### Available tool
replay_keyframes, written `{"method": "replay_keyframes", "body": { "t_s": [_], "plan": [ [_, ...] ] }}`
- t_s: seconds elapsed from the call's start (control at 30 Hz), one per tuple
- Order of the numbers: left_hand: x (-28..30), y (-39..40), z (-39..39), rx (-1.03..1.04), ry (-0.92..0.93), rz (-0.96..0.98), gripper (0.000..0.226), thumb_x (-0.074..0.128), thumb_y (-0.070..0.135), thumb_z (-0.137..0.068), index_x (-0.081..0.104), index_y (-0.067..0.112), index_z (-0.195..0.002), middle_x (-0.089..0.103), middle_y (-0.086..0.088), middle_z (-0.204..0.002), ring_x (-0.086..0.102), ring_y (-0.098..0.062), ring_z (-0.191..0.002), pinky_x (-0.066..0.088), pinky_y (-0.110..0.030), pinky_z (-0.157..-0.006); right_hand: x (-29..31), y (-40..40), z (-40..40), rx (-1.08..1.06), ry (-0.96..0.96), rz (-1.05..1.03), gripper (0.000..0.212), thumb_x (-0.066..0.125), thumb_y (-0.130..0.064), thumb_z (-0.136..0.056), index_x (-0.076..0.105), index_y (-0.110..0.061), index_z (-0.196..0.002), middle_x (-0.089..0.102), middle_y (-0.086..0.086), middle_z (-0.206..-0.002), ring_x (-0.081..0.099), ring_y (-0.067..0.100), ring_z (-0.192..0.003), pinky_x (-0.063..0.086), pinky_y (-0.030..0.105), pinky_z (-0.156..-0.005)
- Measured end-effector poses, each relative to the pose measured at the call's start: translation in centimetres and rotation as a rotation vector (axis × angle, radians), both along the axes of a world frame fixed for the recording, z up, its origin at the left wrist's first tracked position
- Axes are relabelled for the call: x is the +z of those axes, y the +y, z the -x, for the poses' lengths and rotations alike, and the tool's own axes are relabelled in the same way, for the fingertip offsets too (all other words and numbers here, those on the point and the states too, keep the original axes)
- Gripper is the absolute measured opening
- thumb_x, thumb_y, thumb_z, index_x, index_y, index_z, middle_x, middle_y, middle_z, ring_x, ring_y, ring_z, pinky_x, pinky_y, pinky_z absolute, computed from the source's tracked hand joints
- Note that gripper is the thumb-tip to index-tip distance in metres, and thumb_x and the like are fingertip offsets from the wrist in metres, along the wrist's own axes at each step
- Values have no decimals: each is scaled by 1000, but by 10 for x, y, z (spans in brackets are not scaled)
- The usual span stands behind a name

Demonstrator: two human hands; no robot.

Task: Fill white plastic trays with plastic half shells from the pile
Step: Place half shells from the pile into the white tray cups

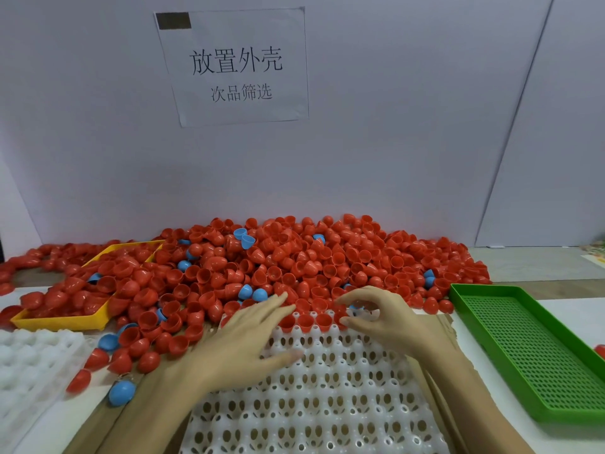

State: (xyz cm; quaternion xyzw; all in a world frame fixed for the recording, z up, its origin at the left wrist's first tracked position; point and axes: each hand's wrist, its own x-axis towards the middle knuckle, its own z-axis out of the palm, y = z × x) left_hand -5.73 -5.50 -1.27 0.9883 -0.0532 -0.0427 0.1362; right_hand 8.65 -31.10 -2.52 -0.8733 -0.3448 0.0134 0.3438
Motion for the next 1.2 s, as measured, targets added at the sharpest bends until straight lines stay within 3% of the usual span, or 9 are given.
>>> {"method": "replay_keyframes", "body": {
  "t_s": [0.1, 0.2, 0.3, 0.37, 0.47, 0.63, 0.73, 1.03, 1.2],
  "plan": [
    [-15, 4, 6, -7, -7, 40, 101, 30, 100, -75, -12, 56, -155, -36, 49, -143, -30, 14, -137, -8, -31, -117, -1, -1, -2, 2, -9, 19, 26, 81, -43, -89, 67, -55, -107, 67, -25, -116, 59, -11, -113, 49, 15, -96],
    [-16, 7, 7, -29, -19, 122, 99, 37, 101, -72, -14, 65, -149, -30, 52, -145, -30, 22, -133, -8, -29, -119, 1, -1, -1, 5, -33, 63, 23, 79, -46, -89, 64, -58, -101, 67, -26, -112, 59, -11, -109, 47, 14, -92],
    [-17, 8, 8, -36, -35, 135, 100, 37, 100, -74, -9, 60, -154, -25, 54, -145, -27, 26, -135, -8, -27, -120, 8, -1, 2, -9, -42, 4, 11, 73, -49, -92, 70, -52, -102, 68, -27, -106, 62, -8, -103, 52, 18, -88],
    [-19, 7, 11, -30, -78, 126, 98, 33, 99, -76, -3, 56, -157, -21, 56, -143, -25, 32, -130, -8, -24, -119, 10, 1, 2, -62, -82, -112, 11, 70, -40, -96, 74, -41, -106, 69, -24, -103, 64, -4, -98, 56, 22, -86],
    [-20, 5, 13, -11, -241, 102, 85, 24, 94, -85, 17, 50, -158, 4, 47, -151, -7, 28, -136, 5, -21, -120, 8, 8, -6, -173, -196, -171, 21, 65, -17, -102, 73, -31, -116, 68, -18, -112, 63, -5, -99, 57, 21, -91],
    [-12, 2, 14, -47, -431, 87, 60, 27, 72, -100, 49, 39, -145, 43, 31, -145, 28, 18, -136, 21, -12, -116, 12, 37, -36, -164, -274, 79, 59, 51, 9, -101, 56, -25, -149, 49, 0, -157, 48, 19, -143, 41, 30, -116],
    [-12, -2, 17, -77, -510, 59, 54, 31, 63, -103, 62, 32, -133, 56, 24, -133, 42, 11, -128, 28, -10, -111, 8, 50, -48, -135, -344, 257, 74, 52, 18, -95, 53, -29, -152, 36, 4, -167, 35, 24, -153, 37, 39, -122],
    [-22, -4, 16, -117, -402, 135, 63, 31, 76, -99, 57, 33, -137, 51, 27, -135, 40, 11, -128, 22, -3, -104, 0, 48, -55, -144, -507, 263, 41, 62, 0, -100, 72, -25, -131, 56, 0, -148, 54, 24, -125, 54, 38, -100],
    [-25, -2, 14, -130, -390, 148, 65, 39, 81, -94, 57, 36, -137, 48, 31, -136, 37, 14, -130, 21, 0, -104, -2, 40, -54, -122, -515, 313, 51, 64, 8, -95, 69, -22, -137, 50, 0, -154, 54, 23, -127, 57, 37, -98]
  ]
}}
